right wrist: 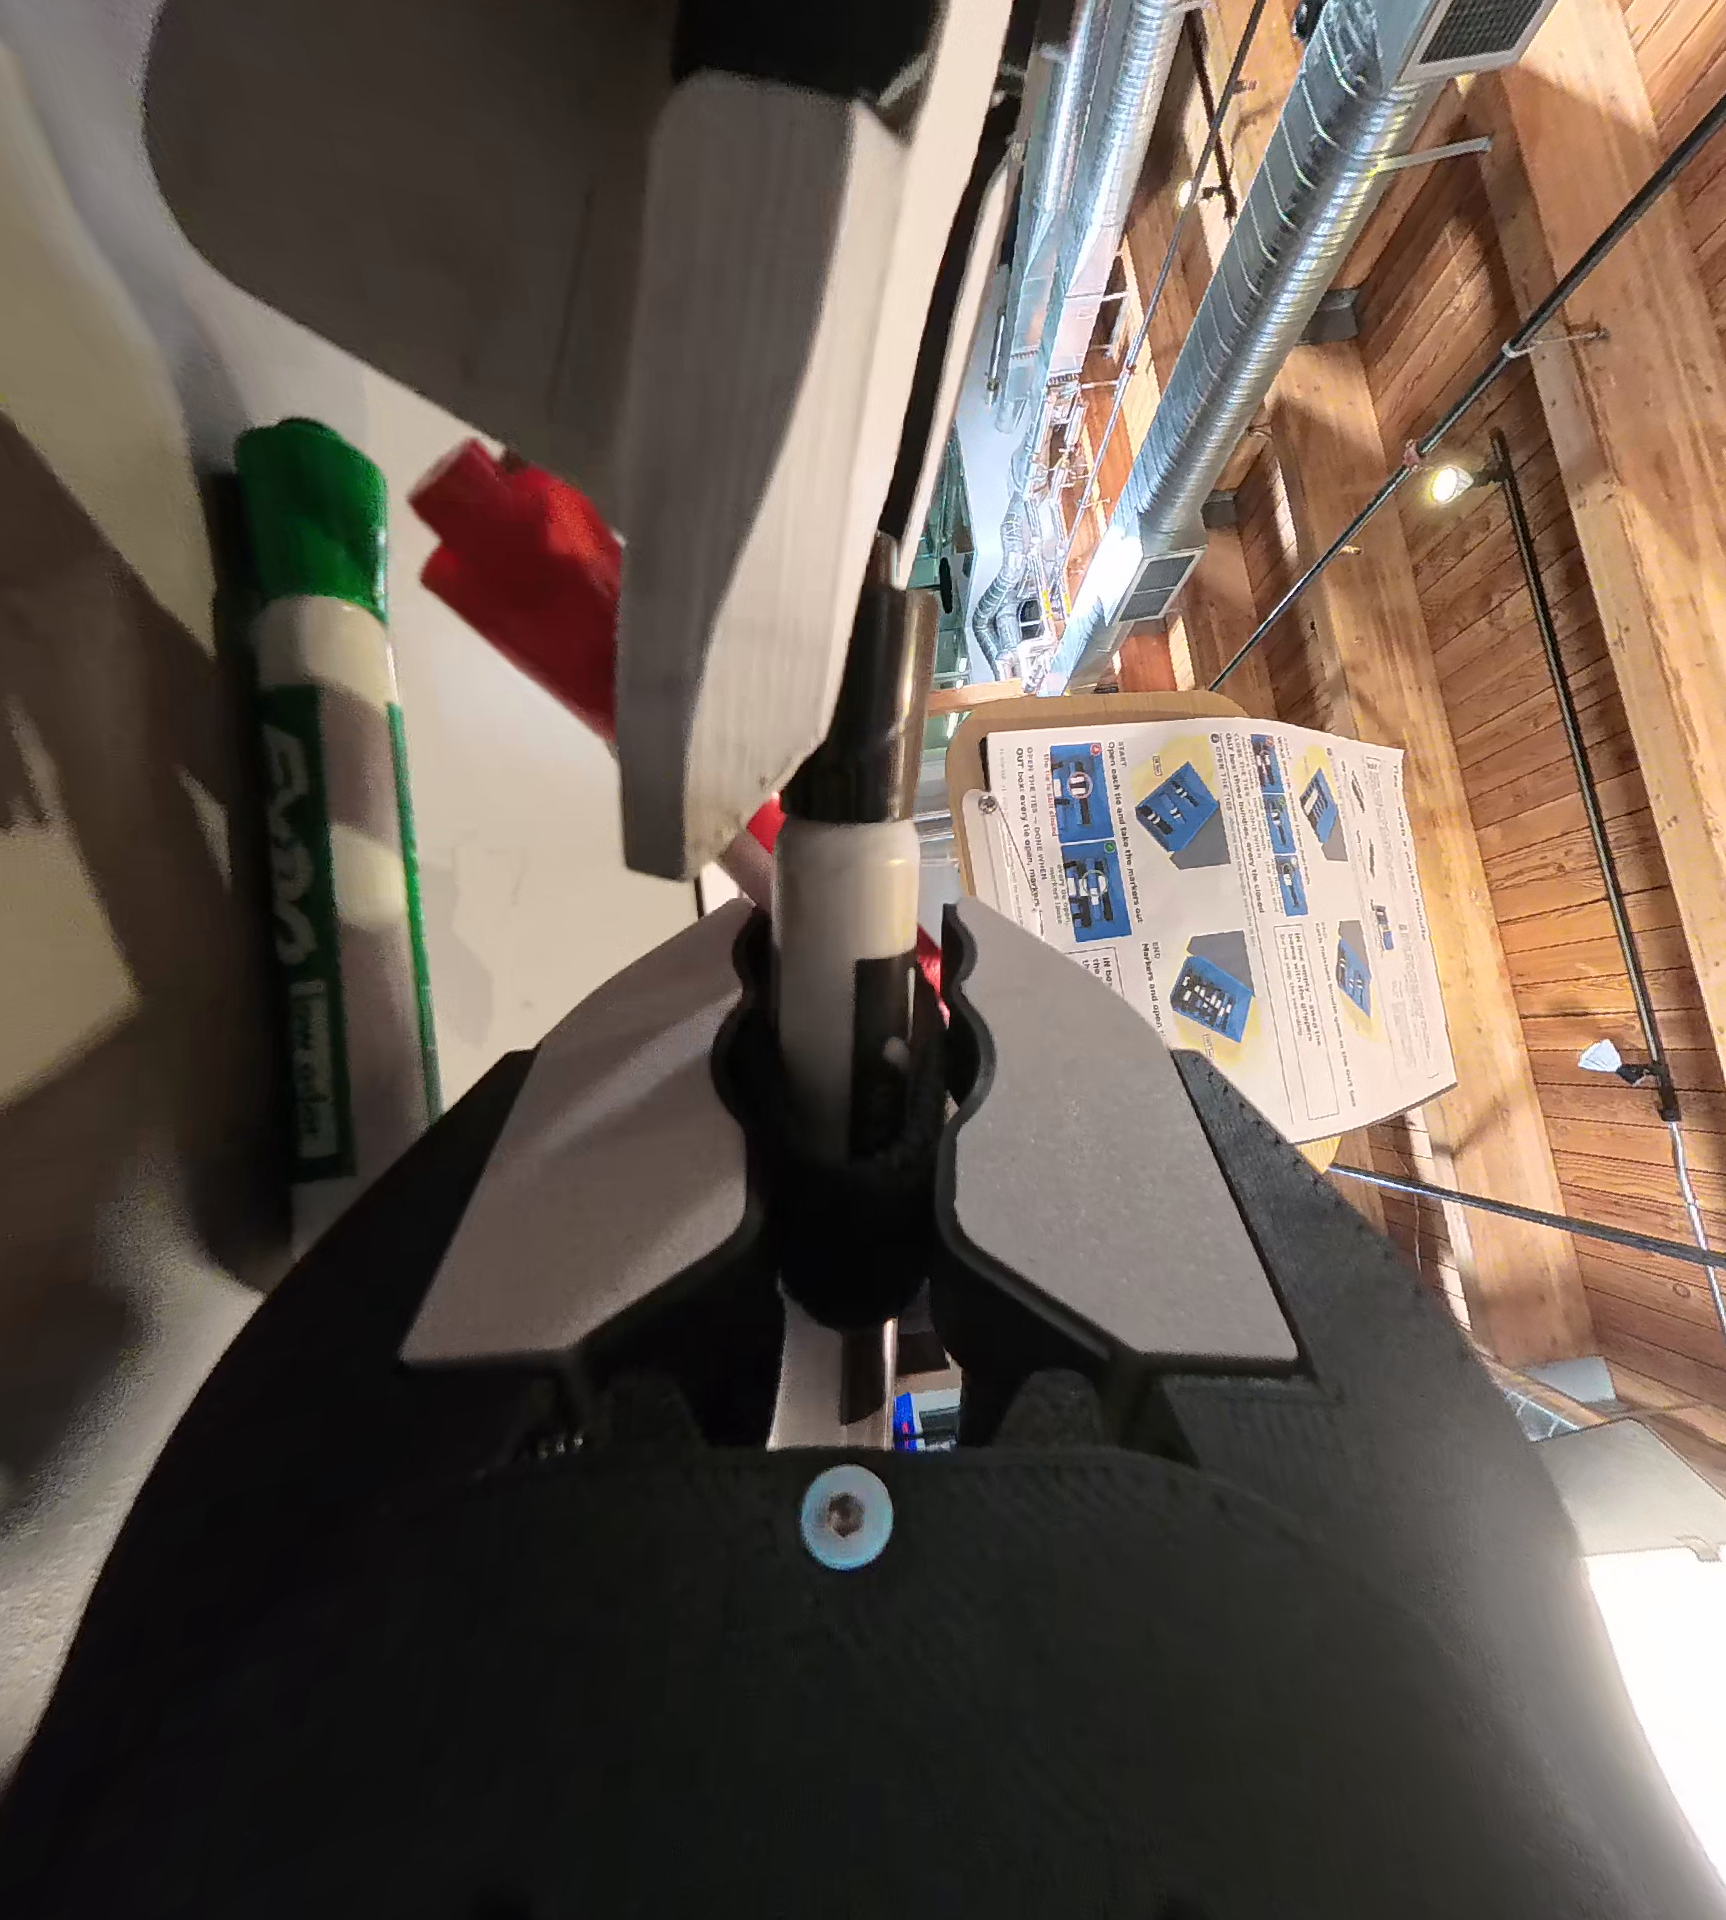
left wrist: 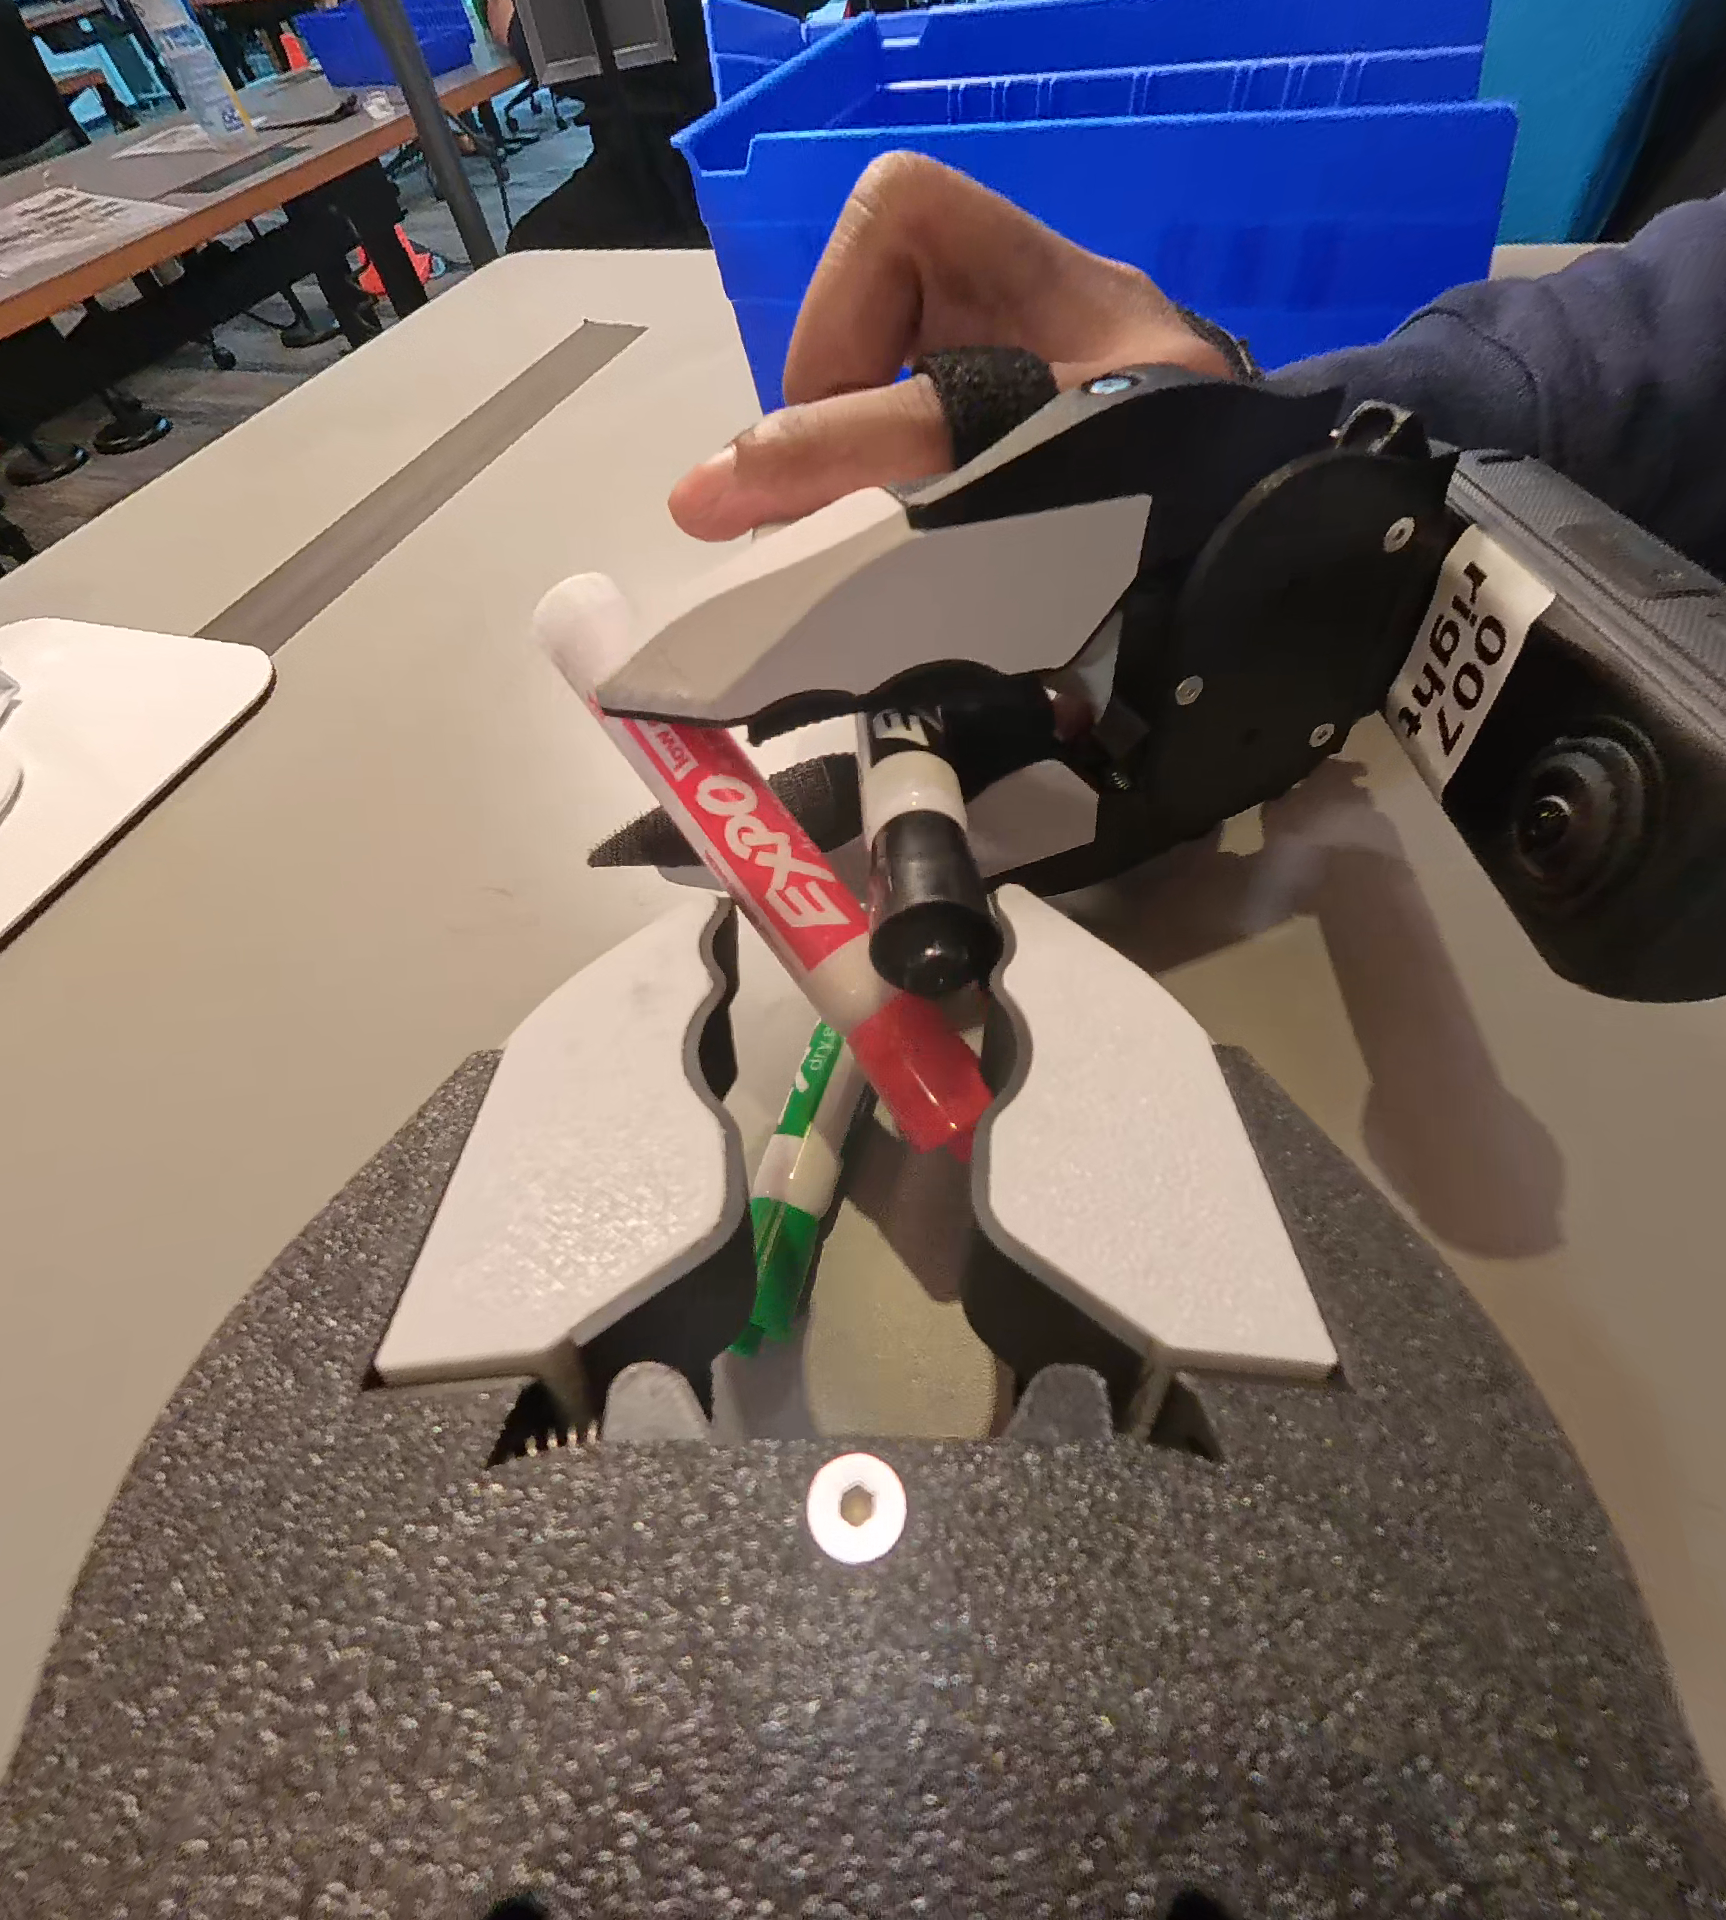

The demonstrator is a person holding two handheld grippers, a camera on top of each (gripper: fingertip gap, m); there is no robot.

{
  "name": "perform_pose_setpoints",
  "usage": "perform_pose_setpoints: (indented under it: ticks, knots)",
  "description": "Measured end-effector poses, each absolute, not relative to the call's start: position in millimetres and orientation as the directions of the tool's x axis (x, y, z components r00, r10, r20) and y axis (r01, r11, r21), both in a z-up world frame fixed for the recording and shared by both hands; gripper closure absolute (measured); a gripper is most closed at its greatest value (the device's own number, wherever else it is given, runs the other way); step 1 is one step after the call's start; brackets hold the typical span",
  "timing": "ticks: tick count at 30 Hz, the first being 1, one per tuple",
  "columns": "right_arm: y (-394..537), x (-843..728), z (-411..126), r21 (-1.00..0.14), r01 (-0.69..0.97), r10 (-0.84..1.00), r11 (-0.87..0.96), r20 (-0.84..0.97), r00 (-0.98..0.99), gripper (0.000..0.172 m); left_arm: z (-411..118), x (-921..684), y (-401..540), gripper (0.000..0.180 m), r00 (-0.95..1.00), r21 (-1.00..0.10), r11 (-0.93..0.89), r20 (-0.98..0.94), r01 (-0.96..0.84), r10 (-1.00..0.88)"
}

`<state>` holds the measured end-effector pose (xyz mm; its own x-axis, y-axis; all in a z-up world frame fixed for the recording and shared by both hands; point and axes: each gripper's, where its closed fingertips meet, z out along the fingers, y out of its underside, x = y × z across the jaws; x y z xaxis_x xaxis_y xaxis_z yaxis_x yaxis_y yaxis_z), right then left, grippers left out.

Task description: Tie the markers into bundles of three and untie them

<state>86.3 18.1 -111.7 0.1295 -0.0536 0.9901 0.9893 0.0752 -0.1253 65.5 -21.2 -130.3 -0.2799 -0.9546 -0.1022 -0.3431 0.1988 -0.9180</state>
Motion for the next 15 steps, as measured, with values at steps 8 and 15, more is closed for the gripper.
perform_pose_setpoints:
  ticks: [8, 15]
  knots:
    - [15, 87, -109, -0.131, 0.987, -0.063, 0.090, 0.989, 0.137, 0.140, -137, 63, -21, 0.138, -0.304, -0.897, 0.243, -0.131, -0.369, -0.944]
    - [17, 92, -107, -0.133, 0.987, -0.078, 0.085, 0.987, 0.140, 0.139, -140, 64, -22, 0.147, -0.295, -0.880, 0.284, -0.176, -0.380, -0.939]
